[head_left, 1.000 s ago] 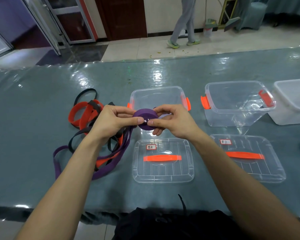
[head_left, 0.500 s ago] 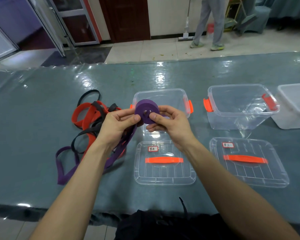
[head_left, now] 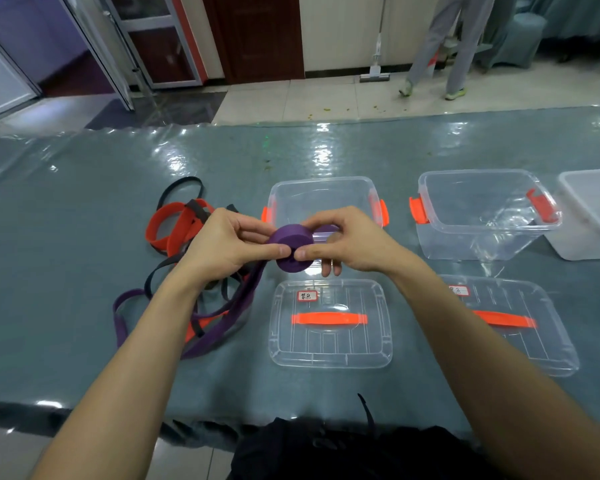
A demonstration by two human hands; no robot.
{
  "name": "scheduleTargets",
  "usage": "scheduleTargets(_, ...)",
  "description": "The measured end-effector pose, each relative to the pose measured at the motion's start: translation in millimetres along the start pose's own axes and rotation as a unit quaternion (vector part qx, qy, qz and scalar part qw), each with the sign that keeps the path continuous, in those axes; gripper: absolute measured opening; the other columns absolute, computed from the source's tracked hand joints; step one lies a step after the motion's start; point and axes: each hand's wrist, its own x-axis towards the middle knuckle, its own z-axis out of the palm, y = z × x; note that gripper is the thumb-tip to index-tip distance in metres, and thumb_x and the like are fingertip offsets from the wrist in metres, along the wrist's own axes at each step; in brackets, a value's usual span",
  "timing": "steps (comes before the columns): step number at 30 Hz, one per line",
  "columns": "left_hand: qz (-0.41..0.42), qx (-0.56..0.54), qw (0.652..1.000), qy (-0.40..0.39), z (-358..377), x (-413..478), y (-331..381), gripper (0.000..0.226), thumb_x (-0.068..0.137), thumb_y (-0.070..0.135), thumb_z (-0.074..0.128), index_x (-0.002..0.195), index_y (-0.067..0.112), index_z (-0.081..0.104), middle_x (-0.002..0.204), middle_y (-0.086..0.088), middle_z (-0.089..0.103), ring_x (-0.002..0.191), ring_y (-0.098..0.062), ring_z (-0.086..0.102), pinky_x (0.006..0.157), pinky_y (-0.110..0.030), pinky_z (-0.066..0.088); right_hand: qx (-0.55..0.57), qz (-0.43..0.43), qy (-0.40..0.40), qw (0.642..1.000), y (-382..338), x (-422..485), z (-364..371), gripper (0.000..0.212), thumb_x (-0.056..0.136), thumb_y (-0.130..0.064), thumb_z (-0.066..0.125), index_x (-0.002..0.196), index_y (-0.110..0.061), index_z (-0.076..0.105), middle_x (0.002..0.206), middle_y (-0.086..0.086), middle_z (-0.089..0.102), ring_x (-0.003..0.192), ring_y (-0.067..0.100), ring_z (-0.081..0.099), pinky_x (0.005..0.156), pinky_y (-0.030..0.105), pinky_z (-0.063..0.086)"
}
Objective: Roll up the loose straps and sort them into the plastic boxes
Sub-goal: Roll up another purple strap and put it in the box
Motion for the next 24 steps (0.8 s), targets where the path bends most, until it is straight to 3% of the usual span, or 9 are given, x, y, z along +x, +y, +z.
scheduleTargets(3, 0.011, 0.045, 0.999, -0.029, -3.5, 3.4, 6.5, 0.035, 0.069, 0.045, 0.099, 0.1, 0.033, 0.089, 0.091, -0.002, 0.086, 0.089, -0.018, 0.084, 0.079, -0.024, 0.063, -0.03, -0.002, -0.024, 0.999, -5.7, 1.1, 0.0, 0.023, 0.084, -0.022, 0.092, 0.103, -0.021, 0.078, 0.08, -0.006, 0.08, 0.064, 0.03, 0.078, 0.069, 0.039, 0.064)
scheduleTargets(6, 0.013, 0.001, 1.0, 0.0, -3.2, 5.0, 7.0, 0.039, 0.07, 0.035, 0.102, 0.106, 0.027, 0.088, 0.098, -0.005, 0.086, 0.096, -0.022, 0.084, 0.089, -0.034, 0.066, 0.043, -0.018, 0.018, 0.999, -5.7, -3.0, 1.4, 0.024, 0.086, -0.014, 0.09, 0.107, -0.014, 0.079, 0.079, 0.001, 0.081, 0.069, 0.032, 0.08, 0.072, 0.033, 0.062)
scheduleTargets(10, 0.03, -0.092, 0.995, 0.026, 1.4, 4.5, -0.6, 0.04, 0.073, 0.023, 0.097, 0.112, 0.024, 0.087, 0.11, -0.01, 0.084, 0.106, -0.024, 0.081, 0.093, -0.032, 0.065, 0.132, -0.033, 0.071, 0.988, -1.4, -5.6, 8.7, 0.029, 0.084, -0.013, 0.091, 0.11, -0.01, 0.08, 0.085, 0.022, 0.079, 0.072, 0.038, 0.079, 0.084, 0.048, 0.065)
scheduleTargets(12, 0.026, -0.122, 0.991, 0.041, 1.1, 2.6, -4.5, 0.041, 0.075, 0.02, 0.094, 0.115, 0.018, 0.085, 0.112, -0.012, 0.084, 0.106, -0.023, 0.081, 0.094, -0.032, 0.065, 0.178, -0.048, 0.082, 0.98, -1.0, -5.5, 12.6, 0.027, 0.084, -0.01, 0.09, 0.109, -0.01, 0.08, 0.09, 0.026, 0.078, 0.071, 0.037, 0.078, 0.082, 0.05, 0.066)
scheduleTargets(15, 0.026, -0.144, 0.988, 0.052, -1.1, -0.6, -6.6, 0.036, 0.075, 0.017, 0.09, 0.111, 0.021, 0.086, 0.109, -0.012, 0.084, 0.102, -0.022, 0.082, 0.091, -0.027, 0.064, 0.22, -0.065, 0.096, 0.969, -1.8, -4.3, 15.9, 0.025, 0.085, -0.008, 0.088, 0.108, -0.014, 0.081, 0.093, 0.022, 0.08, 0.071, 0.036, 0.079, 0.076, 0.041, 0.067)
scheduleTargets(18, 0.033, -0.169, 0.984, 0.052, -1.2, -2.7, -5.7, 0.031, 0.077, 0.014, 0.088, 0.107, 0.021, 0.088, 0.109, -0.013, 0.084, 0.1, -0.021, 0.082, 0.088, -0.026, 0.064, 0.269, -0.067, 0.106, 0.955, -2.6, -1.7, 22.6, 0.024, 0.088, -0.005, 0.084, 0.111, -0.005, 0.079, 0.094, 0.02, 0.079, 0.069, 0.032, 0.078, 0.072, 0.034, 0.065)
scheduleTargets(24, 0.02, -0.186, 0.978, 0.091, 6.6, -5.3, -6.9, 0.03, 0.075, 0.022, 0.093, 0.105, 0.021, 0.088, 0.106, -0.012, 0.084, 0.096, -0.021, 0.083, 0.084, -0.023, 0.063, 0.379, -0.031, 0.129, 0.916, 1.8, -0.4, 46.5, 0.037, 0.08, -0.016, 0.082, 0.113, -0.001, 0.074, 0.101, 0.021, 0.077, 0.069, 0.029, 0.077, 0.072, 0.032, 0.065)
